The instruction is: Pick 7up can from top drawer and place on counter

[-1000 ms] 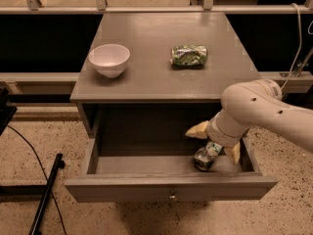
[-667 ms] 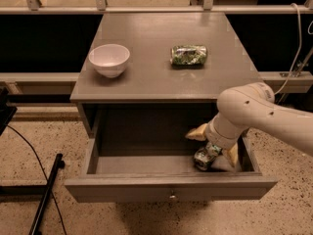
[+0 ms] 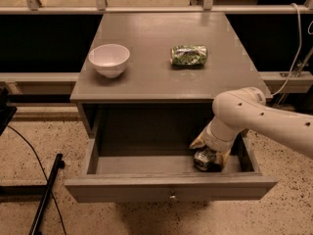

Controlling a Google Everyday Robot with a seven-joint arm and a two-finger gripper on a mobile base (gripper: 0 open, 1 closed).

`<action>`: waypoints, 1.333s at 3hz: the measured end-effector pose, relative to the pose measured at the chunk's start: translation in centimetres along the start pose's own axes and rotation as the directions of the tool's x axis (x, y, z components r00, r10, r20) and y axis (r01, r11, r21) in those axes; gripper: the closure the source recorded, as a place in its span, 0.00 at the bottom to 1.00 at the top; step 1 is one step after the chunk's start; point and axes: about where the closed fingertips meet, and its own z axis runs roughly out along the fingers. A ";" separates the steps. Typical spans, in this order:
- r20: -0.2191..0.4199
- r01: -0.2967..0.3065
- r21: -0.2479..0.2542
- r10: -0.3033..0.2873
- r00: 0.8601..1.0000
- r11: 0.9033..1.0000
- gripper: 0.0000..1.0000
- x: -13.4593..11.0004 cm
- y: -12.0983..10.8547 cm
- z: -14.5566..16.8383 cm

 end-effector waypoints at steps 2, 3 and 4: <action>0.044 0.015 0.013 -0.015 0.999 1.000 0.72 -1.0 -0.5 0.2; 0.042 0.045 0.081 -0.048 0.998 0.996 0.76 -1.8 -0.9 -2.7; 0.000 0.103 0.188 -0.105 0.995 0.977 0.72 -3.4 -0.9 -8.8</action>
Offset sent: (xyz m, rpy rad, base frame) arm -0.0164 0.0242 0.0238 0.1684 0.0175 0.0816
